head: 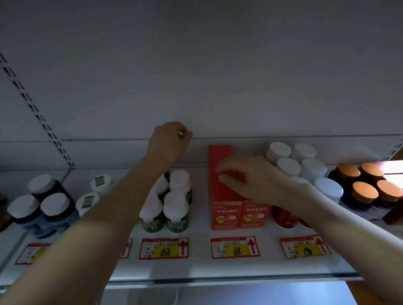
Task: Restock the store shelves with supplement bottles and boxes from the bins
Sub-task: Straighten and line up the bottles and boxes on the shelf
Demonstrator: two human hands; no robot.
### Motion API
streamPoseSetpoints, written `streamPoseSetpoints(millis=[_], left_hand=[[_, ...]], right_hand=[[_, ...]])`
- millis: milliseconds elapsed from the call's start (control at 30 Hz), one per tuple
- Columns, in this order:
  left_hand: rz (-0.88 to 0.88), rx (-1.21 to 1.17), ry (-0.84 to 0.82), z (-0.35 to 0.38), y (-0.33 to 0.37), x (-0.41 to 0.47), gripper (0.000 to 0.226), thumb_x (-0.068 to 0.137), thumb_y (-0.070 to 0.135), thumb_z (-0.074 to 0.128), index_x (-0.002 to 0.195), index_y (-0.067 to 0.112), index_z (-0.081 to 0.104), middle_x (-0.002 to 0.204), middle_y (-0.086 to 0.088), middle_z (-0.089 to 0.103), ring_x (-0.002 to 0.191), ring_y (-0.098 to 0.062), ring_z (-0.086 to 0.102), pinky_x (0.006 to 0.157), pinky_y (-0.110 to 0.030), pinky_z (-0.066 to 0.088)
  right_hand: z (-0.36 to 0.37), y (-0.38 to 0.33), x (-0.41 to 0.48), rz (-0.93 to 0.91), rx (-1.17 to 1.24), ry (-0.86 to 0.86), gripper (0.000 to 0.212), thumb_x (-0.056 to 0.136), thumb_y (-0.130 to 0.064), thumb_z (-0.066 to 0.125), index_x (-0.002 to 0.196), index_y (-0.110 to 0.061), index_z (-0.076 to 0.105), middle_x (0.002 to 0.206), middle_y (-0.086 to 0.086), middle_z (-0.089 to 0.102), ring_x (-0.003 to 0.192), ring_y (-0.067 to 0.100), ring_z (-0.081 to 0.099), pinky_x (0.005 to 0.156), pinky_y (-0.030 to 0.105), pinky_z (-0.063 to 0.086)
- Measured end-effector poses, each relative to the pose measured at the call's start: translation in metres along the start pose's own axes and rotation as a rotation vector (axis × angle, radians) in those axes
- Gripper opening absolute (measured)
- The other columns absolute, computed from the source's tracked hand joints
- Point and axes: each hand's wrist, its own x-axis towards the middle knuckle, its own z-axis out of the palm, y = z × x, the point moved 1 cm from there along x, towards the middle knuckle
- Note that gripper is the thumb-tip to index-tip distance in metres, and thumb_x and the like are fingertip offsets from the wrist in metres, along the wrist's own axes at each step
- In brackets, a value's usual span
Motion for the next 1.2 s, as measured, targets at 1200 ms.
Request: streamPoseSetpoints(millis=[1200], left_hand=[[0.431,0.094,-0.498,-0.044,-0.083,-0.093,0.039,0.085,0.028,0.064,0.116,0.005,0.062,0.111,-0.014,0.061,0.099,-0.026,0.056,0.084,-0.037,0.044]], right_hand=[[0.077,-0.085,0.024,0.412,-0.107,-0.135,0.043,0.09,-0.026,0.057,0.13,-0.014,0.047,0.118,0.008,0.056,0.101,0.02,0.055,0.076,0.02,0.036]])
